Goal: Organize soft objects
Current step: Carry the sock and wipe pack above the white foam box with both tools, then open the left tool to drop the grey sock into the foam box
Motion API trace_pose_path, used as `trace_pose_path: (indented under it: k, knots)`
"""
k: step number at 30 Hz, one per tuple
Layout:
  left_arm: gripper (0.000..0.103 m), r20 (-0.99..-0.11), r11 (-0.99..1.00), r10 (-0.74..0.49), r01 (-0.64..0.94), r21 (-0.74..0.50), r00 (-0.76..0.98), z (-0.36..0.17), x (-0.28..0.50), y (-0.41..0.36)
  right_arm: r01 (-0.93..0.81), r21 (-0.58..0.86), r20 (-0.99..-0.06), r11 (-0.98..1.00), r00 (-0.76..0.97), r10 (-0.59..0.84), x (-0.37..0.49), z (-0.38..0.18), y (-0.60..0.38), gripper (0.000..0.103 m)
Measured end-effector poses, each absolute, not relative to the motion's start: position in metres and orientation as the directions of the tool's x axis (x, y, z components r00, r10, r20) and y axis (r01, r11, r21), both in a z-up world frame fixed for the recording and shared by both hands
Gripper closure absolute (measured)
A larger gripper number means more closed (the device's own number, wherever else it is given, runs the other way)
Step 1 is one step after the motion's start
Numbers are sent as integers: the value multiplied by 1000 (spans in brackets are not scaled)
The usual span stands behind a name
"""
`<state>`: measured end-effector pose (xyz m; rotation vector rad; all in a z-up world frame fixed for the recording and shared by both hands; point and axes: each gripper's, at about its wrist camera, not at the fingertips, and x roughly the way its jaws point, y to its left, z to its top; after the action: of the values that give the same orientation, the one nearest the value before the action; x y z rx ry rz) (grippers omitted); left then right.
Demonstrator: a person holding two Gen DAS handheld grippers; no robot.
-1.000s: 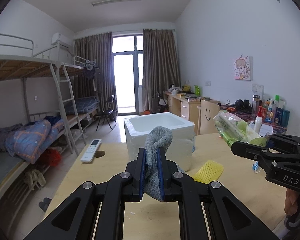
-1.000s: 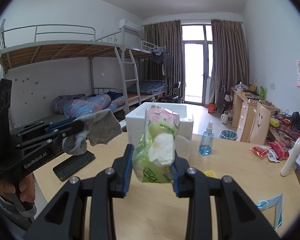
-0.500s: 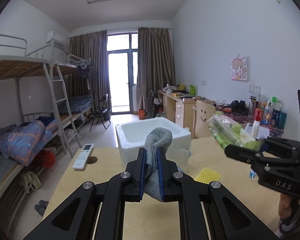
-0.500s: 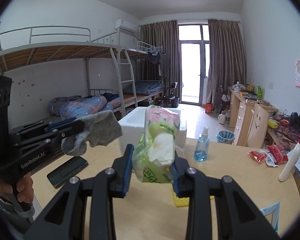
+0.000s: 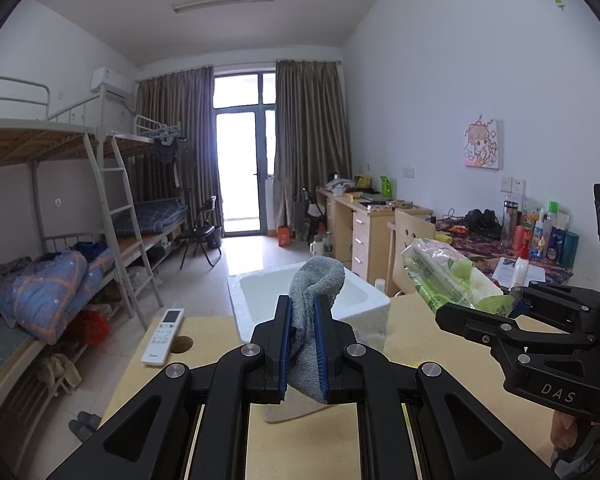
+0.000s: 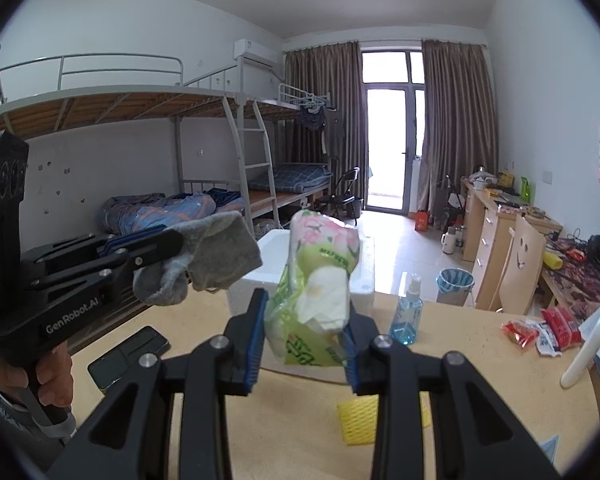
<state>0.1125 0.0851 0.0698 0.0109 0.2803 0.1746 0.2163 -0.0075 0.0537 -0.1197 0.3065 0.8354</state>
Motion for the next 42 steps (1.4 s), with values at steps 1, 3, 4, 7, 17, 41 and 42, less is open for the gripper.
trace_pose_path:
  k: [1,3,4,7,17,41,42]
  knots:
    - [91,-272,984,177,-174,38,946,70,115,86,-746,14,-315,666,629,711,219,55,-6,65]
    - [91,-271,983,182,-177,42,945,71,119,88,-749,20,-318,662,623,715,223,55,-4,65]
    - [91,-273,984,179,-173,45,945,71,121,89,-753,25,-318,657,617,719,226,56,-2,65]
    - [91,-260,981,192,-182,60,946,73,126,91,-756,21,-330,654,613,718,234,60,8,65]
    - [91,-270,983,181,-171,61,946,82,151,101,-759,-5,-353,651,611,709,253,67,24,65]
    - [91,-331,979,205,-195,63,921,75,223,133,-778,50,-376,626,566,734,317,64,62,65]
    - [91,-335,979,205,-196,62,920,75,225,134,-777,51,-375,627,567,733,318,63,63,65]
